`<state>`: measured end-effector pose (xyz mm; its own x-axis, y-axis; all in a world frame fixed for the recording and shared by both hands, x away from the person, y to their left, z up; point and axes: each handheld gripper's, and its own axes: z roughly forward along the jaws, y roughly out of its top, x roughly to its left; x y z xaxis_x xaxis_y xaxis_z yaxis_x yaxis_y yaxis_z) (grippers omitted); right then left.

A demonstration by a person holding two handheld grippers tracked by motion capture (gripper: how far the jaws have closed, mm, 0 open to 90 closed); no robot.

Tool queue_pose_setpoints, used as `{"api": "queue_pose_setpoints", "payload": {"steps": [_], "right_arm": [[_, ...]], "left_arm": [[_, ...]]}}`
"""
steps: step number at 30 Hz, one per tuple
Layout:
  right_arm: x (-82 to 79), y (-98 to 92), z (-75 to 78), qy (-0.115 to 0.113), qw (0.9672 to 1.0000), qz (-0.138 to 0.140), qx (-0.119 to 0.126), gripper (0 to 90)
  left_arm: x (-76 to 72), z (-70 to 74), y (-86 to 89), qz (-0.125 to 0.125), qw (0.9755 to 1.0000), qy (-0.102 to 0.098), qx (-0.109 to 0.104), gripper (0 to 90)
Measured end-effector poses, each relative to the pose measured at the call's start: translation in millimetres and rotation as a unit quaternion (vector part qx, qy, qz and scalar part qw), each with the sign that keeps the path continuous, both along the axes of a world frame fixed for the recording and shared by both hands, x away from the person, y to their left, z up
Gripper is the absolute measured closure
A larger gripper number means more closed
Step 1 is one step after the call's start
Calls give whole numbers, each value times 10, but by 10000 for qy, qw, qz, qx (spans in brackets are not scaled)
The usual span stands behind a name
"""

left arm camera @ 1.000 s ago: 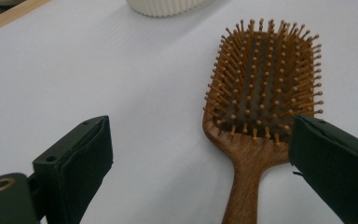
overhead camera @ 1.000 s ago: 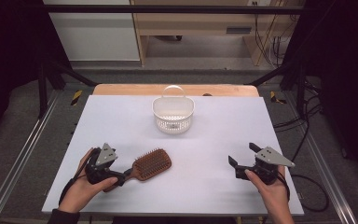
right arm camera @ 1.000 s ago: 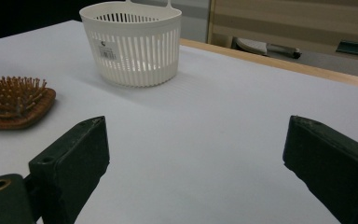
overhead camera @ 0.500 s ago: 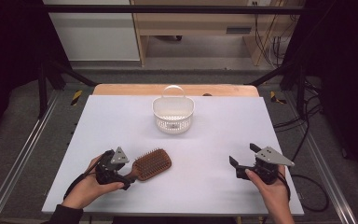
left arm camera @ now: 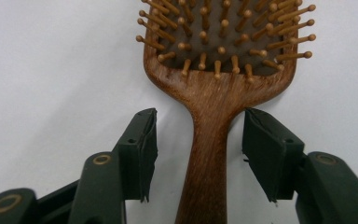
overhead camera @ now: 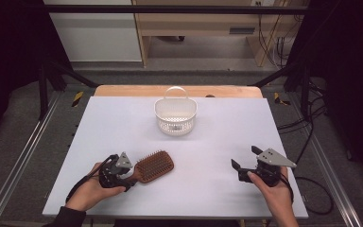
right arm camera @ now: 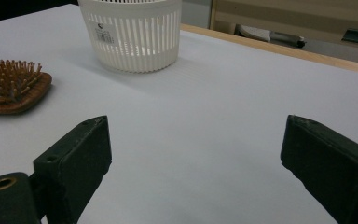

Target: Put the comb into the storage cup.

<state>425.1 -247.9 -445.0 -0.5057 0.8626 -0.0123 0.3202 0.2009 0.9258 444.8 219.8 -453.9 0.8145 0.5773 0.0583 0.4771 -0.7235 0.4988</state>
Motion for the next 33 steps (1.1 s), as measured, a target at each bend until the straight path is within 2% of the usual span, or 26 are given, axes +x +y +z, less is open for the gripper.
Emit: {"api": "queue_pose_setpoints", "payload": {"steps": [3, 10, 14, 23, 28, 33], "right_arm": [[4, -2, -2, 6, 10000, 7, -1, 89], [9, 8, -14, 56, 10000, 28, 0, 91], [19, 25, -24, 107, 9999, 82, 3, 91], [27, 19, -30, 158, 9998, 115, 44, 95], [27, 23, -30, 192, 9997, 140, 59, 96], [29, 24, -35, 213, 9996, 162, 46, 97]], "left_arm": [[-4, -10, -9, -47, 9999, 90, 122, 523], [14, -4, -21, -84, 9995, 278, 118, 595], [58, 18, -59, -169, 9986, 427, 261, 628], [134, 58, -160, -228, 9952, 696, 652, 655], [155, 72, -215, -347, 9928, 754, 863, 668], [163, 69, -201, -359, 9929, 795, 804, 696]]}}
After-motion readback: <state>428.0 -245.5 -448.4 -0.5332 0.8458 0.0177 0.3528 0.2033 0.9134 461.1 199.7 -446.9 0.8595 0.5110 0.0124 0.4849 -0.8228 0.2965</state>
